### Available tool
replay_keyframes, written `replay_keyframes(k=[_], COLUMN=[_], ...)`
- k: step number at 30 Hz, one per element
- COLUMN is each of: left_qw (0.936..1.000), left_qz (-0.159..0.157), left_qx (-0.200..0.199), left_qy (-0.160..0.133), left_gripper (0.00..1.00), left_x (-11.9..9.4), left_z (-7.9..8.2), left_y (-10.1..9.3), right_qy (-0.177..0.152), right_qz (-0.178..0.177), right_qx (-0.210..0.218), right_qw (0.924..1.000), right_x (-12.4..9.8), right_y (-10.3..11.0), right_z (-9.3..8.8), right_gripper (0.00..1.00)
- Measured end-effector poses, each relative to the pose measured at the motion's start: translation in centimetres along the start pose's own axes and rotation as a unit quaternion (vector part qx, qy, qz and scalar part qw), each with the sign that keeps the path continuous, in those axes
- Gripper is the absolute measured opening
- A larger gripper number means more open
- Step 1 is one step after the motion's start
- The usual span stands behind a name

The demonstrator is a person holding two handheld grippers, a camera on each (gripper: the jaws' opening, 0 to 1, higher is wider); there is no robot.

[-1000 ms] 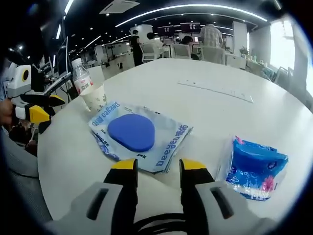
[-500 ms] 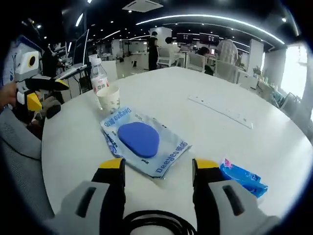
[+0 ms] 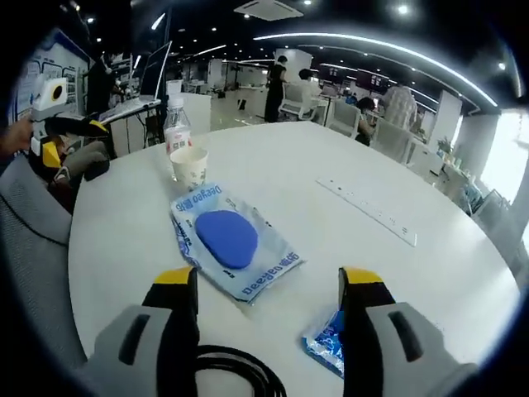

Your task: Arrange the tabletop items into an orderly group along one side of the table until the central work area is clear of visible clutter.

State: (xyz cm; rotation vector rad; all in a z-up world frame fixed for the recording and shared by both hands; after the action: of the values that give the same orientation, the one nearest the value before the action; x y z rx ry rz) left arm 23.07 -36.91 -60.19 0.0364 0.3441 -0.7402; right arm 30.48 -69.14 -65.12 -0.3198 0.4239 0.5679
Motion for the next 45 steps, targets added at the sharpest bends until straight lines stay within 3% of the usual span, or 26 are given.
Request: replay_keyframes(k=[10,17,27,35,45], left_qw=[1.0,0.9999,0.9995,0.9992,0.999], left_qz=[0.001,-0.01,-0.023,-0.032,-0.031], left_qx=[-0.001,0.002,0.019,0.022,0.032], left_qy=[-0.006,-0.008,-0.006,-0.009,-0.005], left_gripper=[0.89,0.95,1.0,1.0,1.0], left_x=[-2.5,-4.0,-5.0,-5.9,-6.3], left_z=[0.0,-0.3,-0.4,-0.8,-1.9], left_y=[-0.2,-0.5,-1.1,-1.7,-2.2], right_qy=[0.014,0.037,0.082,0.125,0.175], right_qz=[0.002,-0.001,-0.002,0.006,0.03], right_qx=[-0.054,-0.08,-0.093,-0.121,-0.182], right_qw=[0.9985,0.9961,0.9923,0.9847,0.9672], right_x=[-1.5,-2.6,-3.2,-2.4,-1.2], right_y=[-2.3,-5.0,-8.0,-9.2,-9.5], right_z=[0.8,0.4,-2.3,-4.6,-7.0], right_gripper=[0.71,0.7,0.68,0.58,0.48])
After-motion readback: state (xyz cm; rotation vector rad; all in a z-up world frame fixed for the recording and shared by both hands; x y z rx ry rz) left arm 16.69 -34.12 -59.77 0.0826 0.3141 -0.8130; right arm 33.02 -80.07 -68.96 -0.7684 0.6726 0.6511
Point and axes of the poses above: the point that each gripper's makers call its tool centre point, and the gripper's own axes: x roughly forward along the fingers, y roughly to its left, z roughly out of its top, the point moved 4 cm from there along -x, roughly backward along the fingers, and after that the axes turned 7 degrees about -y, right-handed, at the moved point
